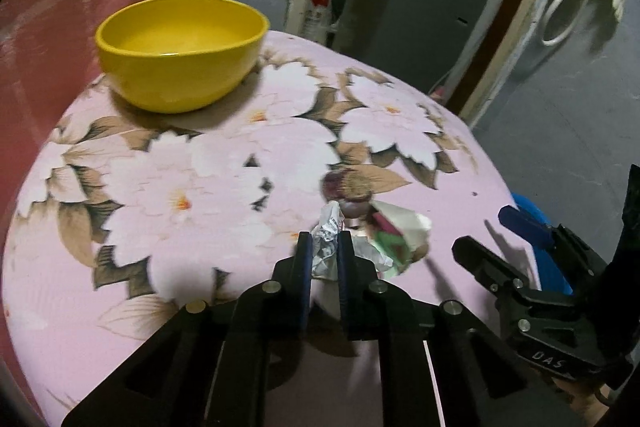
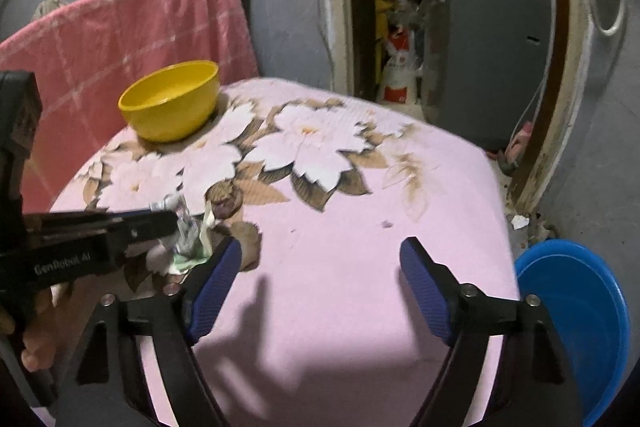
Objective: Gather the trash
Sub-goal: 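Grasp a silver foil wrapper with the left tool while the right tool grasps the cork, then carry the foil wrapper and cork over the blue bucket with both tools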
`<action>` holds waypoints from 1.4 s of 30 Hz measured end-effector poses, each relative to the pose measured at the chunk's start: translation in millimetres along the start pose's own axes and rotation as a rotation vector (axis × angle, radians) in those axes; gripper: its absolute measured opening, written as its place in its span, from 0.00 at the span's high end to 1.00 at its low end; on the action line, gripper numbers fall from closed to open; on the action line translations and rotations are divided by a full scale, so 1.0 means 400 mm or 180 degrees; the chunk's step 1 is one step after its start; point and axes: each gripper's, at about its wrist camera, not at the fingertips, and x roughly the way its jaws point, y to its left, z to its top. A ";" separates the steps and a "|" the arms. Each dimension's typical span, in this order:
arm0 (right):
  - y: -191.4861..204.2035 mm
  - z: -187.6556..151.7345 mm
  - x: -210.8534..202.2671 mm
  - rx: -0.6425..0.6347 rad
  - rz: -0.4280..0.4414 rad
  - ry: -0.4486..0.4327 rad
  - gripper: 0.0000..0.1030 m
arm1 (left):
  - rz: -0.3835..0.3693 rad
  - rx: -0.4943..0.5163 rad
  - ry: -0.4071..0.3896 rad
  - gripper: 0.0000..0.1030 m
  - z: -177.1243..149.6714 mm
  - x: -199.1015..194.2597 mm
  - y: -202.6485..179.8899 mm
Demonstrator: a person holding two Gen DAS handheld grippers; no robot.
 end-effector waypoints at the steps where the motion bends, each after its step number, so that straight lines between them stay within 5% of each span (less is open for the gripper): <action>1: 0.006 0.001 0.009 -0.0020 0.0023 0.0048 0.26 | 0.0019 -0.0016 0.0005 0.91 0.000 -0.002 0.005; 16: 0.096 0.023 0.106 -0.0442 0.0256 0.0511 0.58 | 0.0147 -0.0114 -0.0021 0.91 0.000 -0.030 0.037; 20: 0.089 0.026 0.106 -0.0410 0.0306 0.0534 0.85 | 0.0132 -0.0116 -0.0081 0.92 0.001 -0.040 0.031; 25: 0.081 0.019 0.083 -0.0319 0.0343 0.0473 0.85 | 0.0150 -0.0032 -0.0190 0.92 0.000 -0.062 0.009; 34: 0.032 0.034 -0.072 -0.0043 0.0383 -0.0179 0.85 | -0.0034 0.0044 -0.0534 0.92 0.004 -0.125 -0.064; 42: -0.031 0.055 -0.270 0.0046 0.0141 -0.0953 0.85 | -0.0332 0.0218 -0.1225 0.92 0.020 -0.226 -0.208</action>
